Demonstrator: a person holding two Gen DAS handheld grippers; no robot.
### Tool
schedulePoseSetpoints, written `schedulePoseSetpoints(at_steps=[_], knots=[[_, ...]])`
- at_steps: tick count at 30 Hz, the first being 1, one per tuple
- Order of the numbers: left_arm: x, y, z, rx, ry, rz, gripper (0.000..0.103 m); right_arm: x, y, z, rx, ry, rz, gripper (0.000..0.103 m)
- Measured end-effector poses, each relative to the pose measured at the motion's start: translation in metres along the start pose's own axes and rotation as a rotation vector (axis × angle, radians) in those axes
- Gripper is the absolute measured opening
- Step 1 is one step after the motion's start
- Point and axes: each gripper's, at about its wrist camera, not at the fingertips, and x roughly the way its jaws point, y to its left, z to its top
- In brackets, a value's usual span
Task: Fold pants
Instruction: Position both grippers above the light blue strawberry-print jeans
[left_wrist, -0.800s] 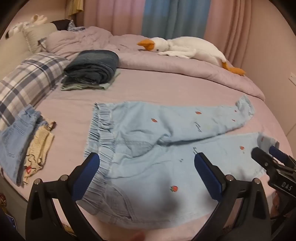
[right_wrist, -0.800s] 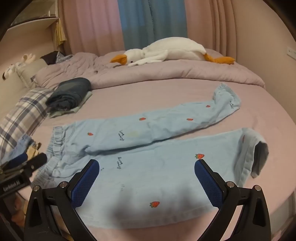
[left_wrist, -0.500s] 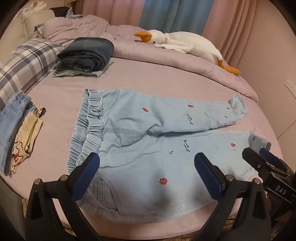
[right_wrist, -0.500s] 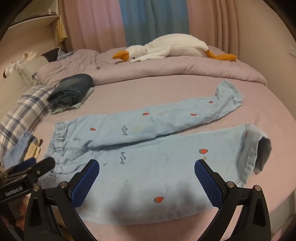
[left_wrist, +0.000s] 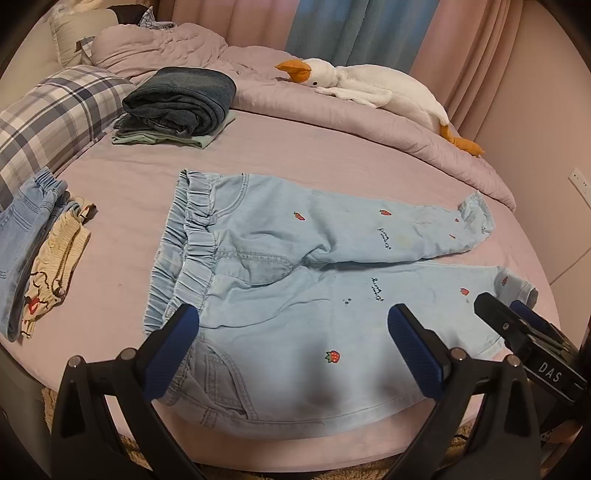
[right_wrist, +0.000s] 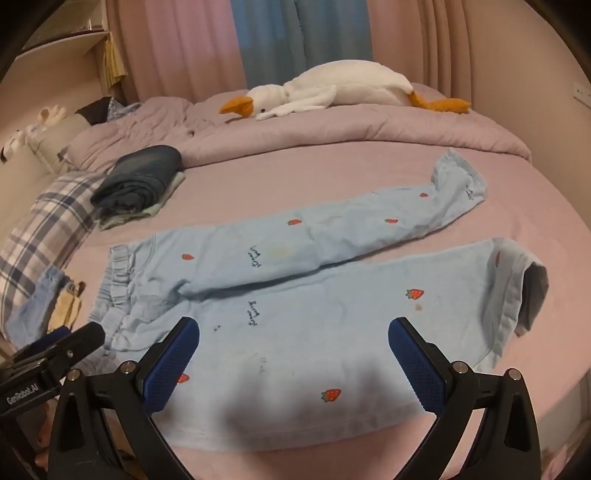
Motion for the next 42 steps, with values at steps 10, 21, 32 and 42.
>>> schedulePoseSetpoints(at_steps=[10, 21, 32, 42], knots=[[0.002, -0.009, 0.0, 0.001, 0.02, -0.061, 0.102, -0.002, -0.008, -0.004, 0.02, 0.009, -0.012, 0.102], [0.007, -0.014, -0.003, -0.002, 0.06, -0.072, 0.102, -0.001, -0.019, -0.003, 0.061, 0.01, 0.027, 0.102], [0.014, -0.028, -0.004, 0.012, 0.094, -0.103, 0.101, 0.003, -0.033, -0.006, 0.072, 0.019, -0.01, 0.102], [0.022, -0.029, -0.007, 0.033, 0.117, -0.083, 0.099, 0.004, -0.052, -0.009, 0.128, 0.039, -0.068, 0.102]])
